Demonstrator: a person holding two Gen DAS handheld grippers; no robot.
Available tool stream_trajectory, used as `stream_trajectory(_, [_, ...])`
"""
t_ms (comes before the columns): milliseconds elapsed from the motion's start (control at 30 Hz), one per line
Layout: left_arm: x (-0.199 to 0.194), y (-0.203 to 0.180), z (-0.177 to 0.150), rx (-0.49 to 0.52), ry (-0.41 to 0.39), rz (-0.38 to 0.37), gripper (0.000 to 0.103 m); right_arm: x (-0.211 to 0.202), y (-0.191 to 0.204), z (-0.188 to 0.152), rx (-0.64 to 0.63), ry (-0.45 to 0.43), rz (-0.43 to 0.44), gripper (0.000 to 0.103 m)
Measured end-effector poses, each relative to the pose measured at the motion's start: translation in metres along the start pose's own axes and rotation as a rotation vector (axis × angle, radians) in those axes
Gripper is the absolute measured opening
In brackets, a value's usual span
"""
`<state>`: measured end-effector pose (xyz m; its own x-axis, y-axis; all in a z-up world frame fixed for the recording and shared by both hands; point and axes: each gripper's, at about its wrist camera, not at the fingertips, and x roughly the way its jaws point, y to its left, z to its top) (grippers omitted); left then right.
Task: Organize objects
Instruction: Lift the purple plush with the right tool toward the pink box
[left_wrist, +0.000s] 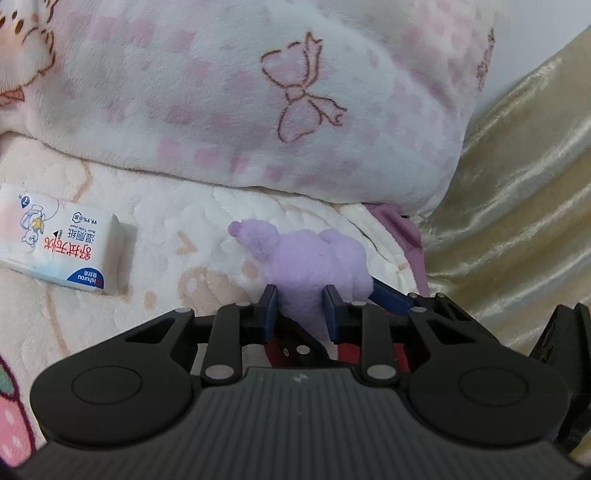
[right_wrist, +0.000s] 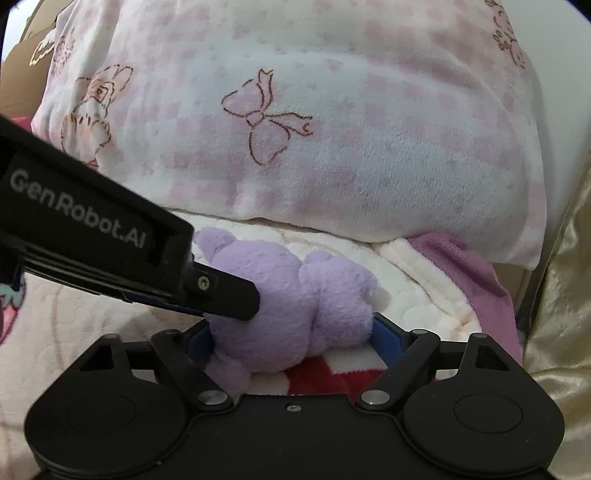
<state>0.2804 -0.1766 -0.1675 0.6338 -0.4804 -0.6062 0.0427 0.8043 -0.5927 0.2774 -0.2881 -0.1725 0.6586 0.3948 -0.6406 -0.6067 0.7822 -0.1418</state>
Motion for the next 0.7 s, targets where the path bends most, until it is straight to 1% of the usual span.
stream_trajectory(67, [-0.006,0.000,-0.002,-0.009,-0.001,0.001,0.025,-0.002,0.004,0.003,0.009,0.016,0.017,0.087])
stream_trajectory(100, [-0.007,0.001,-0.003,-0.018,0.009,0.002,0.025,-0.002,0.006,0.003,0.003,0.039,0.014,0.087])
stream_trajectory(167, [-0.011,0.004,-0.006,-0.030,0.010,0.006,0.025,-0.006,0.010,0.001,-0.025,0.045,0.005,0.087])
stream_trajectory(233, [-0.017,0.007,-0.009,-0.046,0.013,0.005,0.025,-0.011,0.014,0.003,-0.039,0.065,0.017,0.086])
stream_trajectory(400, [-0.041,0.012,-0.019,-0.050,0.031,0.020,0.025,-0.028,0.024,0.006,-0.031,0.118,0.101,0.086])
stream_trajectory(433, [-0.046,0.013,-0.021,-0.047,0.034,0.030,0.025,-0.028,0.028,0.008,-0.032,0.134,0.118,0.086])
stream_trajectory(500, [-0.061,0.016,-0.030,-0.048,0.033,0.068,0.025,-0.031,0.035,0.011,-0.030,0.170,0.183,0.086])
stream_trajectory(567, [-0.075,0.022,-0.040,-0.072,0.030,0.073,0.025,-0.035,0.042,0.009,-0.041,0.191,0.241,0.086])
stream_trajectory(633, [-0.086,0.031,-0.050,-0.119,0.040,0.071,0.025,-0.038,0.047,0.004,-0.048,0.217,0.294,0.086])
stream_trajectory(700, [-0.095,0.039,-0.057,-0.157,0.043,0.065,0.025,-0.041,0.054,0.003,-0.068,0.240,0.326,0.087])
